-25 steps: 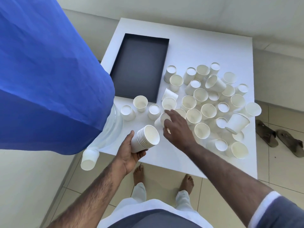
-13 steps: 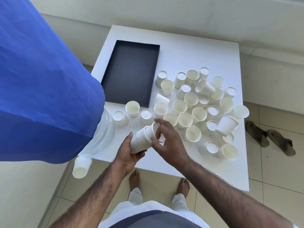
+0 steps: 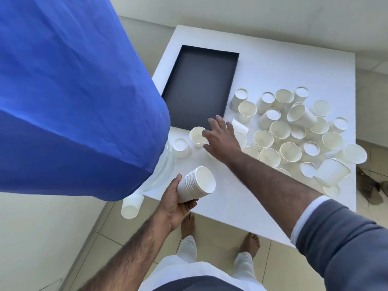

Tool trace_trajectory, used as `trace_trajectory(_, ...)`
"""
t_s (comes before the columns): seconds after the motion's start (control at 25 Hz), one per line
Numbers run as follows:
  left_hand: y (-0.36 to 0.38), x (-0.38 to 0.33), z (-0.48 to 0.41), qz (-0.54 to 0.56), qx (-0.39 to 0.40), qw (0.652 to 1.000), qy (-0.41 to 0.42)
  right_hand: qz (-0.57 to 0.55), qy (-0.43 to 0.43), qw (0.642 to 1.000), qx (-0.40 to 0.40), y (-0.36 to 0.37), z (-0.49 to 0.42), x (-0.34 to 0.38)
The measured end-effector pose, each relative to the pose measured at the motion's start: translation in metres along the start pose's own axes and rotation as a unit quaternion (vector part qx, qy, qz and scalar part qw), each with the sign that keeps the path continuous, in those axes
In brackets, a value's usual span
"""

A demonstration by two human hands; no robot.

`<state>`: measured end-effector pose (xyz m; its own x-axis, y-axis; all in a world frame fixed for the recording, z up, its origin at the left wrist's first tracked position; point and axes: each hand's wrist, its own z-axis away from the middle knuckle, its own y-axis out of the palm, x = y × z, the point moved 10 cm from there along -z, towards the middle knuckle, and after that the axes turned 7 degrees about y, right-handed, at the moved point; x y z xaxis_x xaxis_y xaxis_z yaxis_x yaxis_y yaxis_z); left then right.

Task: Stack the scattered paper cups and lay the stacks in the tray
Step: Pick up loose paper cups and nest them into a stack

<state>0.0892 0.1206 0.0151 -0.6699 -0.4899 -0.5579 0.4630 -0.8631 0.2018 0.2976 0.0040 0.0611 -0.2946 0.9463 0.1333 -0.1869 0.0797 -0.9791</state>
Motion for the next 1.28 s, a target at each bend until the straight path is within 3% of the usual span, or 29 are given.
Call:
trace_trajectory(0.08, -0.006, -0.002, 0.003, 0.000, 0.003, 1.000, 0.003, 0.066, -0.021, 0.997, 0.034, 0.021, -0.017, 0.009)
trace_trajectory(0.2, -0.012, -0.004, 0.007, 0.006, -0.004, 1.000, 0.004, 0.069, -0.034, 0.996, 0.041, 0.037, -0.027, 0.013)
trace_trajectory(0.36, -0.012, -0.003, 0.007, 0.016, -0.013, 1.000, 0.002, -0.074, -0.010, 0.996, -0.042, 0.007, -0.013, 0.002)
trace_trajectory(0.52, -0.001, 0.001, 0.004, 0.033, -0.011, 0.999, 0.003, -0.363, 0.083, 0.916, -0.151, -0.067, 0.048, -0.049)
trace_trajectory(0.6, 0.011, 0.001, 0.002, 0.037, -0.005, 0.999, 0.004, -0.442, 0.112, 0.871, -0.182, -0.097, 0.094, -0.073)
trace_trajectory(0.72, 0.039, 0.005, 0.001, 0.036, 0.011, 0.999, 0.005, -0.493, 0.135, 0.835, -0.202, -0.119, 0.155, -0.093)
trace_trajectory(1.04, 0.102, 0.019, 0.007, 0.013, 0.051, 0.999, 0.010, -0.537, 0.159, 0.807, -0.189, -0.093, 0.201, -0.096)
trace_trajectory(1.2, 0.112, 0.023, 0.009, 0.000, 0.074, 0.997, 0.010, -0.551, 0.143, 0.813, -0.120, -0.072, 0.208, -0.081)
trace_trajectory(1.28, 0.117, 0.027, 0.007, -0.010, 0.083, 0.996, 0.010, -0.569, 0.174, 0.801, -0.065, -0.054, 0.208, -0.084)
